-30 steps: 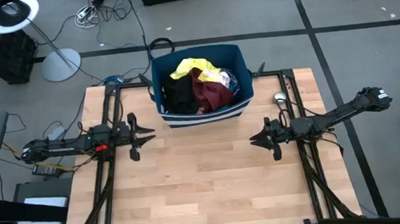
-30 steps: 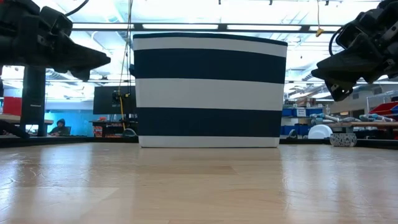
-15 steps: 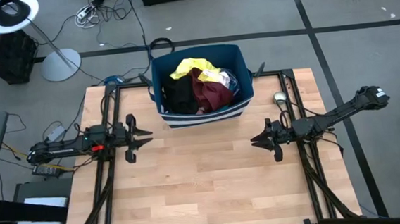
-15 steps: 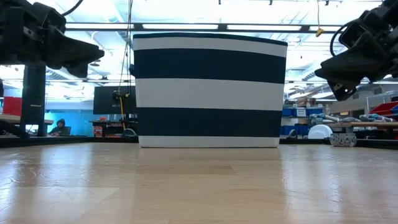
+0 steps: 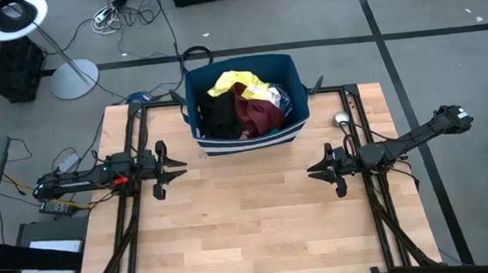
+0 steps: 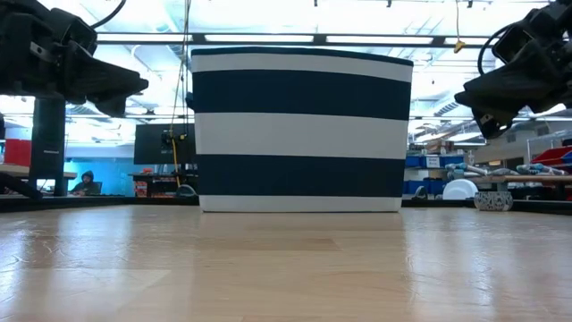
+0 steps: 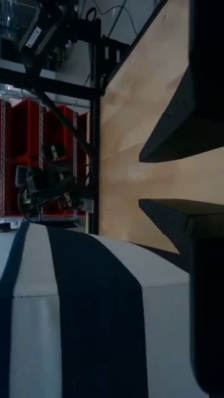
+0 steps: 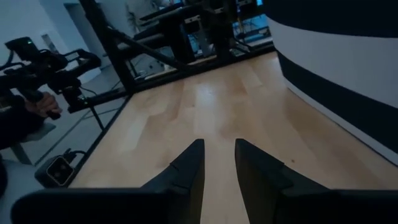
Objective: Sort clothes
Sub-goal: Return to Home Position
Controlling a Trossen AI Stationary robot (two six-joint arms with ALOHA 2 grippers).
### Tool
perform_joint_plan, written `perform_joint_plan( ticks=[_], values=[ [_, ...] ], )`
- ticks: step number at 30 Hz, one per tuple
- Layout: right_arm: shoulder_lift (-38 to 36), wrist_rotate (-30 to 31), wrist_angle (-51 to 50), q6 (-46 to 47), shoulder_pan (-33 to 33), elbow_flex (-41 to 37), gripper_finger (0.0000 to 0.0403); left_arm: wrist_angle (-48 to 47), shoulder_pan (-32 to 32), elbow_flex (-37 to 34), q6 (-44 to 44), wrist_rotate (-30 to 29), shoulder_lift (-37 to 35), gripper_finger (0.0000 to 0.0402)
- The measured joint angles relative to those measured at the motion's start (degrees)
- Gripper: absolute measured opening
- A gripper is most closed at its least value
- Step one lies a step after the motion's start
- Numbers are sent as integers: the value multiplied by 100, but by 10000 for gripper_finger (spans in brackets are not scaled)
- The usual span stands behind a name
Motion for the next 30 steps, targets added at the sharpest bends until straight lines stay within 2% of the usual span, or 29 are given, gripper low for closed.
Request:
perform_joint_plan(
  ticks=[9,19,25,30],
  values=[
    [-384,107,-166,-111,0,-2,91,-17,0,2,-90,15,0,110],
    [-1841,253,-1429,-363,0,-2,91,-15,0,2,-90,15,0,110],
    [-2443,333,-1717,-975,-117,99,91,6,-2,2,-88,15,0,110],
    [-2452,475,-2048,-1096,-359,205,91,0,-2,2,-87,15,0,110]
  ],
)
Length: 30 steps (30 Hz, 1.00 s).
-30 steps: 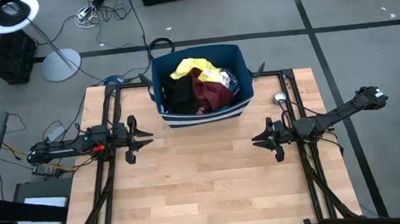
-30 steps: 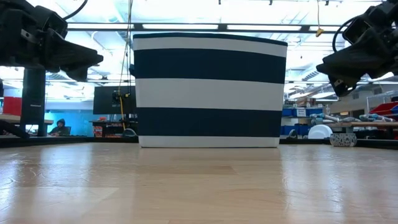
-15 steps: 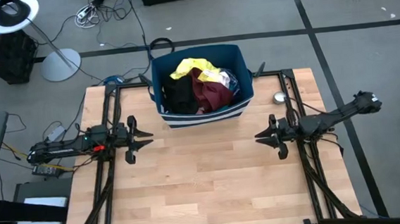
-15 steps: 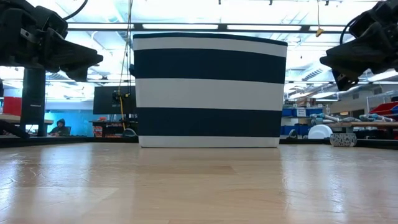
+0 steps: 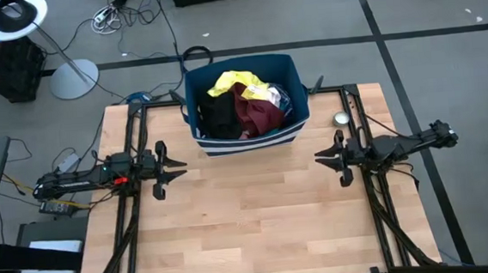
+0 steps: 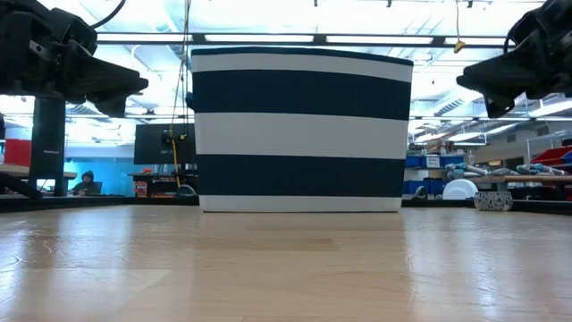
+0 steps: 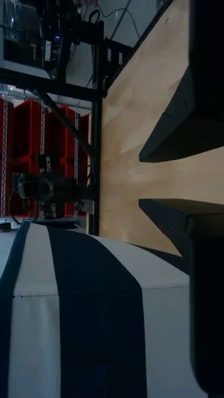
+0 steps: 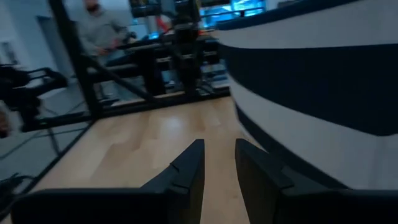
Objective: Sort clothes
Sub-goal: Return to Home Position
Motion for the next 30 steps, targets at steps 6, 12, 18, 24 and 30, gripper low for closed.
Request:
perform_joint_plan(
  ticks=[6,12,18,24,30],
  values=[
    [2,68,-88,3,-327,25,91,-17,0,0,-1,0,0,110],
    [19,346,-88,-209,-446,29,91,-24,0,0,-1,-2,0,110],
    [21,74,475,-504,-478,-157,91,26,0,-2,0,-2,0,110],
    [15,-22,583,-718,-485,-200,91,83,0,-4,-12,-2,0,110],
    [15,651,636,-907,-489,-200,91,81,0,-4,-27,-2,0,110]
  ],
)
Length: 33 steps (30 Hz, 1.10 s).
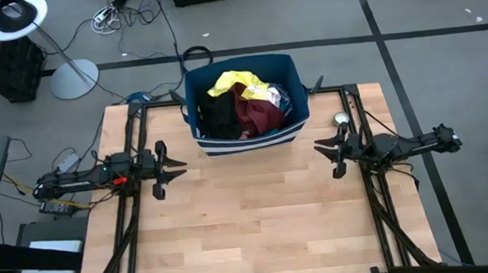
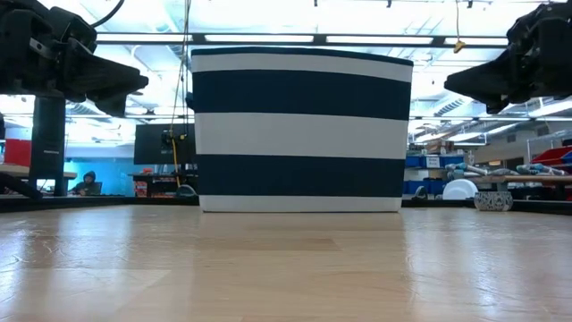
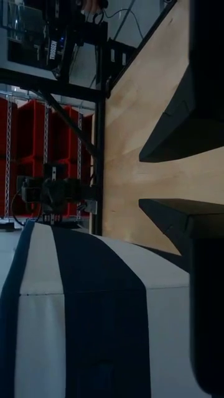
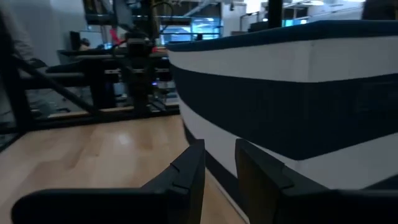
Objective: Sort clothes
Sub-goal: Return to Home Position
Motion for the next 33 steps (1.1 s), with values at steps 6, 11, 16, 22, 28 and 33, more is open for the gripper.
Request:
perform_joint_plan(
  ticks=[6,11,16,22,28,33],
  values=[
    [31,89,6,-15,2,-2,91,2,0,0,-13,0,0,110],
    [168,72,11,-201,2,-2,91,0,0,0,-16,0,0,110],
    [192,60,17,-203,2,-2,91,4,0,0,-16,0,0,110],
    [192,54,22,-204,2,-2,91,7,0,0,-16,0,0,110],
    [192,52,24,-205,2,-2,91,19,0,0,7,-2,0,110],
    [191,50,26,-205,2,-4,91,61,0,0,161,-3,0,110]
  ],
)
